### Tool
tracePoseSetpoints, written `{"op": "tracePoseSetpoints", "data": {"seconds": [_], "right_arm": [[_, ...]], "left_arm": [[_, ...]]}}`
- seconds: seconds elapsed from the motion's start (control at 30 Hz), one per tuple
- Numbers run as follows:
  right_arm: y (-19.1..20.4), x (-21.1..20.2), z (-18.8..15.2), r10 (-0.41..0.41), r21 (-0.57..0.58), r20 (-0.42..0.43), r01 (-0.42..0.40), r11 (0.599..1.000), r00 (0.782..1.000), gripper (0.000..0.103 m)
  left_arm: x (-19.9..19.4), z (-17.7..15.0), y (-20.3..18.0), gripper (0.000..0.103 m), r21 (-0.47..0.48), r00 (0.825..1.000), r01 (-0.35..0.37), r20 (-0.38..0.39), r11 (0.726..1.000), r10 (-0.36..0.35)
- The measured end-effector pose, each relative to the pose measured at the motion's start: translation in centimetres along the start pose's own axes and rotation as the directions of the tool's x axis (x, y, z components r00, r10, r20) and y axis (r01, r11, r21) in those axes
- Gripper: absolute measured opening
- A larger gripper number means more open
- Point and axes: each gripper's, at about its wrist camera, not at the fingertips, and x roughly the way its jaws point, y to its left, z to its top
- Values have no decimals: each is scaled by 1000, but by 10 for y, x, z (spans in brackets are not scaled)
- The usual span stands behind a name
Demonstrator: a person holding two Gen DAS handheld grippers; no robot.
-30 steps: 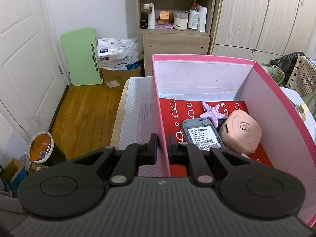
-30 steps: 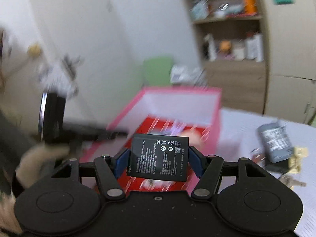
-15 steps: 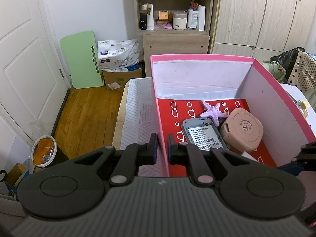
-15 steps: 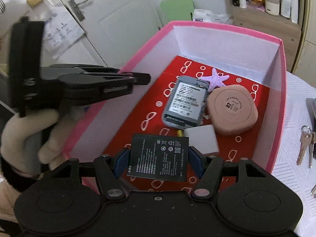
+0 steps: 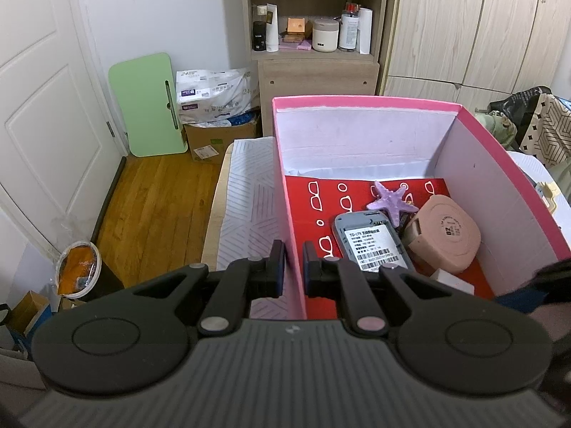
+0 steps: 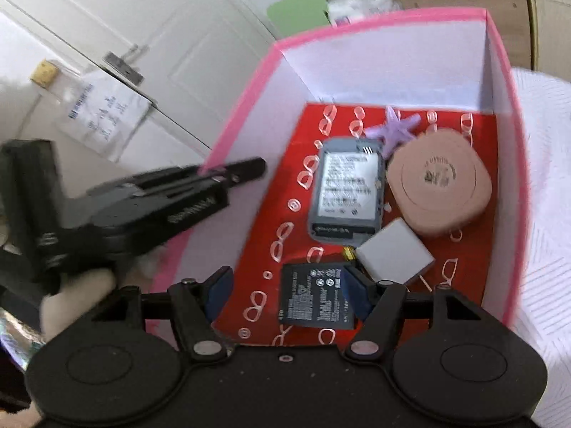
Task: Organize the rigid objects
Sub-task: 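Carry the black phone battery into the box and release it, then return the right gripper to the table and grasp the yellow starfish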
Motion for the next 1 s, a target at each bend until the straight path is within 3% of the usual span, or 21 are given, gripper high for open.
{"op": "tracePoseSetpoints", "data": {"seconds": [0.2,0.43,0.73,1.0], "right_arm": [[2,-60,-11,-23,-49,173,32,998,985,71],[-26,-114,-29,-176,-7,325,189,982,929,71],[-74,-136,-58,-411,83,315,406,910,856,71],[-108,-121,-83,-526,105,264,518,849,808,71]], "left_arm": [[1,0,0,9,-1,1000,1,-1,1000,-1],[3,-2,-1,9,1,1000,-1,-8,1000,1],[4,-1,-2,9,0,1000,-2,-15,1000,2],[6,1,-9,9,31,999,-39,-24,999,40]]}}
